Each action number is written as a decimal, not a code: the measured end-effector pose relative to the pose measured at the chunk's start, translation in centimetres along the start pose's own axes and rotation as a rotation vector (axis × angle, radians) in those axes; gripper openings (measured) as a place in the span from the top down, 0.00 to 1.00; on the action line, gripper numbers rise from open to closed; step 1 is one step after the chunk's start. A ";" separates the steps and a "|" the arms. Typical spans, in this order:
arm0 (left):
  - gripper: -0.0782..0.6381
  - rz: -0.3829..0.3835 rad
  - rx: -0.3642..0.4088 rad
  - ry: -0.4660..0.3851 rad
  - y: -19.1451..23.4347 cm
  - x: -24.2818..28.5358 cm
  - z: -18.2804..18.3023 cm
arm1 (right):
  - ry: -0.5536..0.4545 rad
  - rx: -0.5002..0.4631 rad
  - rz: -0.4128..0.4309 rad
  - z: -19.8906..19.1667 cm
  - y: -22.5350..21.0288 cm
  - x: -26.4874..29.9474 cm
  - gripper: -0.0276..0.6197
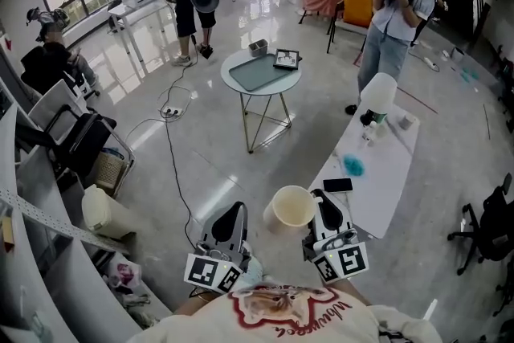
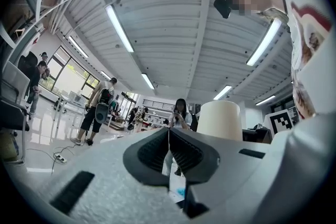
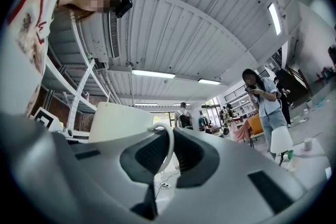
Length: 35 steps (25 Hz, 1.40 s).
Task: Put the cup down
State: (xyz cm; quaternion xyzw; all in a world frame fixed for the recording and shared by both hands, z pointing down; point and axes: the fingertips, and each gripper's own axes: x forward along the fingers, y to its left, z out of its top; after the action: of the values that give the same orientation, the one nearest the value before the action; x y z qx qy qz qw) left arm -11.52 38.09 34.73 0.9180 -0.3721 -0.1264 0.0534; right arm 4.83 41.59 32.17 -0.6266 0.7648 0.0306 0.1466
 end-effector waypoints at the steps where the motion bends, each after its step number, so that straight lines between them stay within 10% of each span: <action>1: 0.87 0.002 0.009 -0.003 0.1 0.2 0.0 | 0.000 -0.001 0.004 -0.1 -0.1 0.3 0.89; 35: 0.87 -0.134 0.040 -0.032 21.6 26.4 2.2 | -0.078 -0.014 -0.065 -5.1 -8.1 31.1 0.89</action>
State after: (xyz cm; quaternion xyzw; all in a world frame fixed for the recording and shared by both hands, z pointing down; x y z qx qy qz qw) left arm -8.32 4.21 31.63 0.9396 -0.3130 -0.1367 0.0207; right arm 6.37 9.20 29.98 -0.6504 0.7376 0.0554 0.1728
